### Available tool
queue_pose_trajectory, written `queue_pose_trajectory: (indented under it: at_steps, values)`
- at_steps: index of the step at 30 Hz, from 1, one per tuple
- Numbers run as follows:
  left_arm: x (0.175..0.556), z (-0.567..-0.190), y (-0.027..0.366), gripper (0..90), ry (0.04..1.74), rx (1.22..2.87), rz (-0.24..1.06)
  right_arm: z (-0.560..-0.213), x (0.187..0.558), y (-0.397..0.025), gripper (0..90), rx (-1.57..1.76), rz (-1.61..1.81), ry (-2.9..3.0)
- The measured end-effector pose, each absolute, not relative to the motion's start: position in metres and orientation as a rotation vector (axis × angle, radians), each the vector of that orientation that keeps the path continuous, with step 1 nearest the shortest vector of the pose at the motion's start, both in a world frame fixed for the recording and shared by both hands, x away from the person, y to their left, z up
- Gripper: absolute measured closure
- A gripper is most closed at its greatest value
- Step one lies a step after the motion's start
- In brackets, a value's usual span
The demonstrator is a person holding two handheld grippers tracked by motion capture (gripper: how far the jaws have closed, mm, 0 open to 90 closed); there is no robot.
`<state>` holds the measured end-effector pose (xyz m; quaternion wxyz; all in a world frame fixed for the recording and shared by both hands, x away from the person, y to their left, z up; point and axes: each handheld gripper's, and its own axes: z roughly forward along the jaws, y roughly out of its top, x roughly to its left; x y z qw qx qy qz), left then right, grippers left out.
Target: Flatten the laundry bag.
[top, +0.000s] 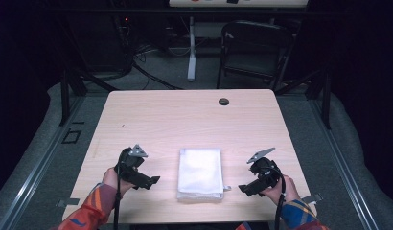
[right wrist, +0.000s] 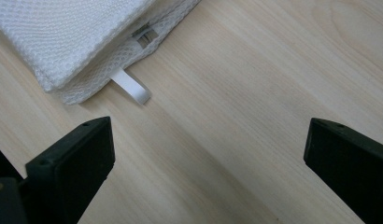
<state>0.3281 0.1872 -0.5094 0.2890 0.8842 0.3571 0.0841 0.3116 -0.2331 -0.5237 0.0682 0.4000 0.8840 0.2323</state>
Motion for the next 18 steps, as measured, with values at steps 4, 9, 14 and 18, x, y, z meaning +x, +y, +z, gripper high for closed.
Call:
queue_pose_trajectory:
  at_steps: [4, 9, 14, 18]
  values:
    - [0.327, -0.510, 0.180, 0.1, 0.923, 2.374, 0.216, -0.524, 0.312, -0.233, 2.0, 1.199, 0.695, 2.671]
    - [0.326, -0.510, 0.172, 0.1, 0.877, 2.376, 0.197, -0.525, 0.313, -0.232, 2.1, 1.199, 0.689, 2.680]
    - [0.324, -0.513, 0.159, 0.2, 0.825, 2.393, 0.169, -0.526, 0.314, -0.231, 2.2, 1.205, 0.686, 2.687]
    - [0.321, -0.514, 0.147, 0.5, 0.761, 2.419, 0.141, -0.526, 0.314, -0.230, 2.3, 1.212, 0.684, 2.689]
